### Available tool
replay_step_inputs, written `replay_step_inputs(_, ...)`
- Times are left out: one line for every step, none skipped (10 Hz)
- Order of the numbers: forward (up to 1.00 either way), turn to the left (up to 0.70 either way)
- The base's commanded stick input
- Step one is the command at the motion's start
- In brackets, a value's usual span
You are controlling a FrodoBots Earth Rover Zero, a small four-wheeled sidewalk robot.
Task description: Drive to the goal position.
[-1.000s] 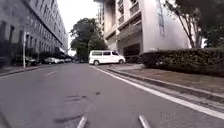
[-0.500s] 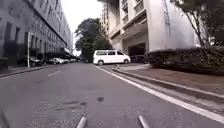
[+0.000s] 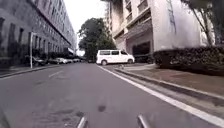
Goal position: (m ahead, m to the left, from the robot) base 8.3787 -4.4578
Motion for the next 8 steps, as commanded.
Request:
replay_step_inputs(0.7,0.14)
replay_step_inputs(0.7,0.14)
replay_step_inputs(0.7,0.14)
replay_step_inputs(0.7,0.14)
replay_step_inputs(0.7,0.14)
replay_step_inputs(0.7,0.14)
replay_step_inputs(0.7,0.14)
replay_step_inputs(0.7,0.14)
